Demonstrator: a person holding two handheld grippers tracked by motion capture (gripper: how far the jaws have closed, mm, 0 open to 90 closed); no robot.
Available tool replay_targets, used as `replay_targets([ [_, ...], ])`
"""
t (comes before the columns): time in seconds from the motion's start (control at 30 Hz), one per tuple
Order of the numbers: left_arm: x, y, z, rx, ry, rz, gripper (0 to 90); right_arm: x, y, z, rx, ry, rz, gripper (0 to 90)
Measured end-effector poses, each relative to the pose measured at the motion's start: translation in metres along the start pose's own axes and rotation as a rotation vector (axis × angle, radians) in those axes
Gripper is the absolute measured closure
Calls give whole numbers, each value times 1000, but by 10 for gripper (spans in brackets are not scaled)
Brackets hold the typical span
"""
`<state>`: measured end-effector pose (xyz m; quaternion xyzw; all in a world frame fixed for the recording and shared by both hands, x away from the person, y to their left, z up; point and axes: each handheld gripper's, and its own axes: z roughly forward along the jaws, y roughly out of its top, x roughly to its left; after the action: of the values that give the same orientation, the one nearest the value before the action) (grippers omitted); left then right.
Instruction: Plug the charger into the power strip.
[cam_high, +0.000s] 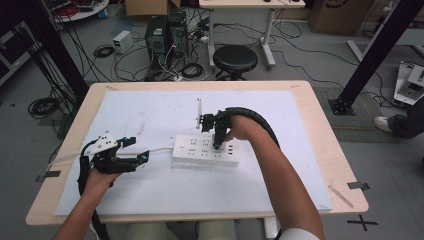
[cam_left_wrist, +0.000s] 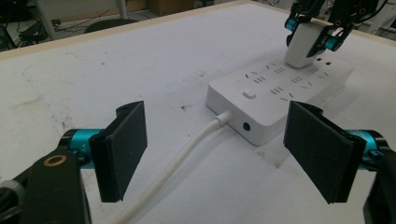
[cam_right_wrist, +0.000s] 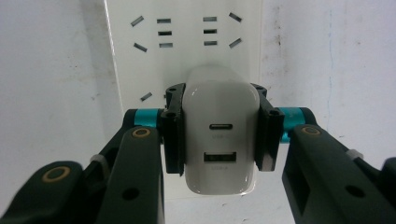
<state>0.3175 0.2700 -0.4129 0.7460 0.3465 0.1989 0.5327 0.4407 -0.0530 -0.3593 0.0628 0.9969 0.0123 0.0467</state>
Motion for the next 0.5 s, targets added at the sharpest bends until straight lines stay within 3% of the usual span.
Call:
replay_targets([
  [0.5, -4, 1, 2, -1, -2, 4, 216, -2, 4, 1, 33, 17, 7, 640],
])
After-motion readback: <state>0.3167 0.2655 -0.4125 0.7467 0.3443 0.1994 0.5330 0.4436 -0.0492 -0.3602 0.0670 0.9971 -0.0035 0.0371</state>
